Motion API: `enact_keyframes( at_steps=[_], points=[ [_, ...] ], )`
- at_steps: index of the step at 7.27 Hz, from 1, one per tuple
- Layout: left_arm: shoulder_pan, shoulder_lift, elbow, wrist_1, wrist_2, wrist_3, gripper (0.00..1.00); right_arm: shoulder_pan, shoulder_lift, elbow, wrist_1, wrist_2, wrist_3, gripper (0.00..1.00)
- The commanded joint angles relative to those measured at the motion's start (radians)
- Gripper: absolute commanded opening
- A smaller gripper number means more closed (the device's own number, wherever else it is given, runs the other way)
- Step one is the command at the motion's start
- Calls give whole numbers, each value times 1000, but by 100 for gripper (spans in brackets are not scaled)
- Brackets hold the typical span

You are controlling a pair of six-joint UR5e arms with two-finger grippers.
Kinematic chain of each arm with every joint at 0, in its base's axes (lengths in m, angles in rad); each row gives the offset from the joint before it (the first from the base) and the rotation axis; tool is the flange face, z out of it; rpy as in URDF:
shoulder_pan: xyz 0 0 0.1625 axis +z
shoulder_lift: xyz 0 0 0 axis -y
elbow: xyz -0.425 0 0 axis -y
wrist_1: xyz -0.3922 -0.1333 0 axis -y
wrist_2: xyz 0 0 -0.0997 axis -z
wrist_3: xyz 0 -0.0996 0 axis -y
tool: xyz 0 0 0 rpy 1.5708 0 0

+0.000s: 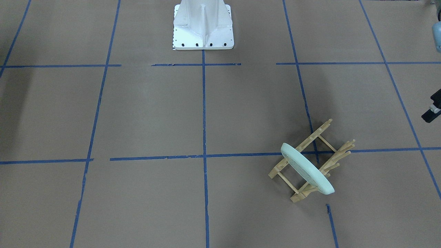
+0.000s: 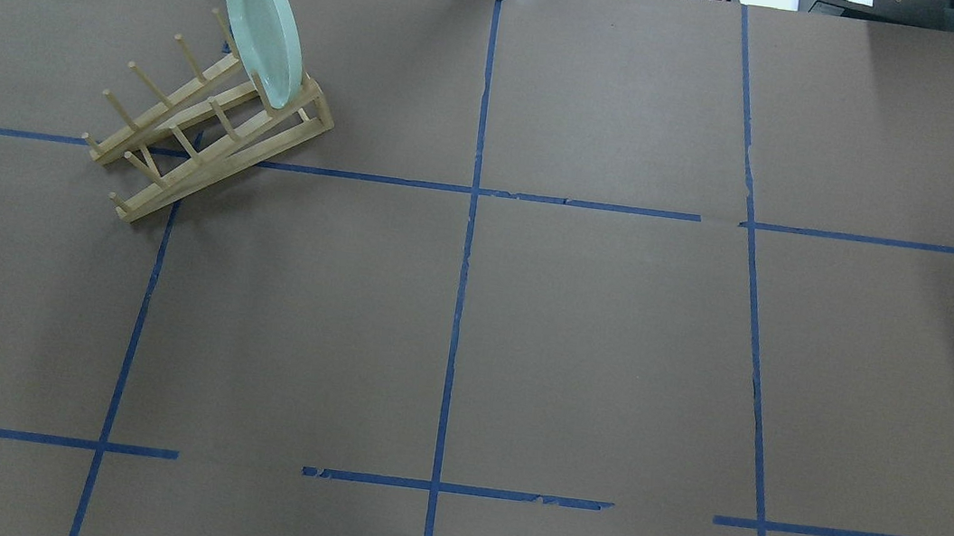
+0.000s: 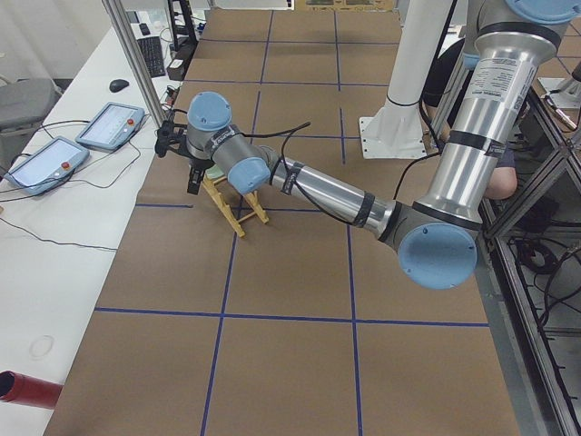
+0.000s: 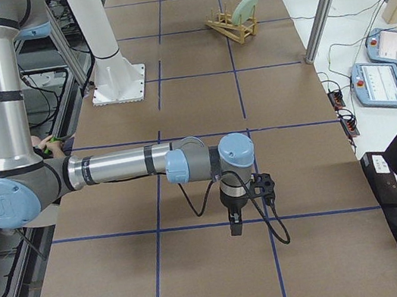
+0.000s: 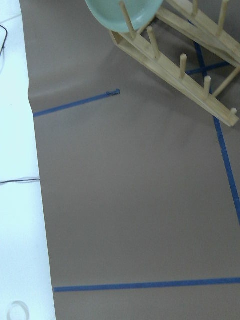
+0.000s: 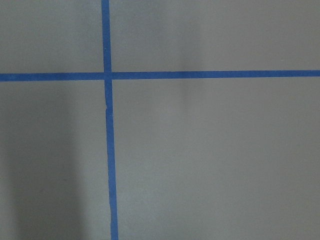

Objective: Place plate on table

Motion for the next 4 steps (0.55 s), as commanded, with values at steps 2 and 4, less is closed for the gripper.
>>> enact_keyframes(
  at_steps=[2, 4],
  points=[
    [187, -78, 152, -512, 143, -710, 100, 0, 0, 0, -1, 0, 0, 100],
    [355, -160, 152, -533, 409, -933, 100, 1, 0, 0, 0, 0, 0, 100]
  ],
)
